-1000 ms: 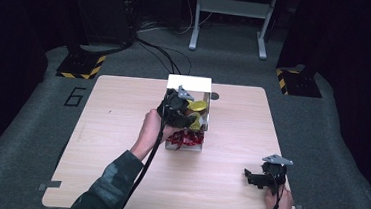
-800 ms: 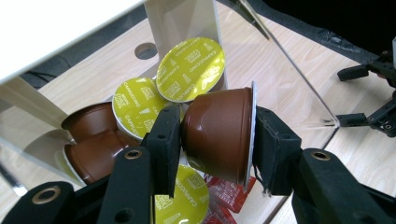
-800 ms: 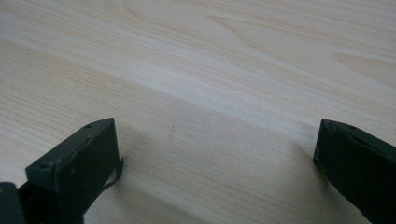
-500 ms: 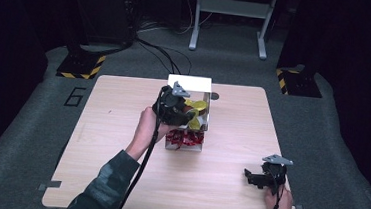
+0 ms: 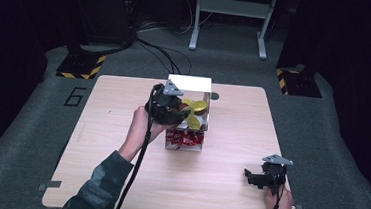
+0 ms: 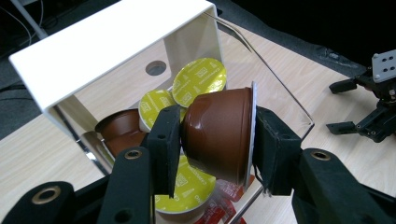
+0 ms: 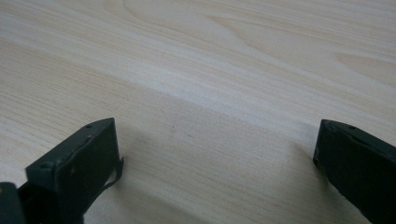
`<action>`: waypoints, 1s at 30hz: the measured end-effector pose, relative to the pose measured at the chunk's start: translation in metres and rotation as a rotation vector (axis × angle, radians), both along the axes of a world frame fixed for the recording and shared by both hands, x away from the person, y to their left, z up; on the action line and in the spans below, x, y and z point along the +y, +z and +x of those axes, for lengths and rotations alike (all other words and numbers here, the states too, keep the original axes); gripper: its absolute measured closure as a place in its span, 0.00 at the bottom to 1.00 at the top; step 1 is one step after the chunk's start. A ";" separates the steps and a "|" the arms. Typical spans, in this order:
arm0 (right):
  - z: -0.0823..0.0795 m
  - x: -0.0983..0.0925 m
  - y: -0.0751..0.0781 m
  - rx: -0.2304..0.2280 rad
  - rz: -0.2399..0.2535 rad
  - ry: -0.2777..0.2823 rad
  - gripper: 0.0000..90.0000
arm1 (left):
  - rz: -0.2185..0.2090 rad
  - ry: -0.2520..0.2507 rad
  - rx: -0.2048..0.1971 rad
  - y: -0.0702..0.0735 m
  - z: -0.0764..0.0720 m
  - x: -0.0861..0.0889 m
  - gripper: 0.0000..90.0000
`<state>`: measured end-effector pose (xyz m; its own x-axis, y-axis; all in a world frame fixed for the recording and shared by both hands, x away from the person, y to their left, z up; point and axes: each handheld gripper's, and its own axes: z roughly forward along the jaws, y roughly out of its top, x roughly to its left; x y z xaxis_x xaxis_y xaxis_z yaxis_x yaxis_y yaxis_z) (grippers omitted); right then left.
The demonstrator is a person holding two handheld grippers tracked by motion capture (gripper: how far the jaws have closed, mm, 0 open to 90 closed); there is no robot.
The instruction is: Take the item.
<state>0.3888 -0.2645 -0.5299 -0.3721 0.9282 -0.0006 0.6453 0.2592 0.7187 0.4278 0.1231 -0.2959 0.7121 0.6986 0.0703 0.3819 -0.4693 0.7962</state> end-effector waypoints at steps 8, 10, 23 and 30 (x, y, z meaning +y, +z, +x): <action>0.000 0.000 0.000 0.000 0.000 0.000 0.00 | -0.012 0.009 -0.021 0.006 -0.006 0.011 0.62; 0.000 0.000 0.000 0.000 0.000 0.000 0.00 | -0.023 0.011 -0.024 0.008 -0.007 0.014 0.62; 0.000 0.000 0.000 0.001 0.001 0.001 0.00 | -0.072 0.044 -0.061 0.016 -0.018 0.037 0.62; 0.000 0.000 0.000 0.000 0.000 0.000 0.00 | -0.081 0.069 -0.079 0.019 -0.022 0.054 0.62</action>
<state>0.3888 -0.2645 -0.5299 -0.3721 0.9282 -0.0007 0.6452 0.2592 0.7187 0.4054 0.1773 -0.2765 0.6563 0.7516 0.0661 0.3456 -0.3773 0.8592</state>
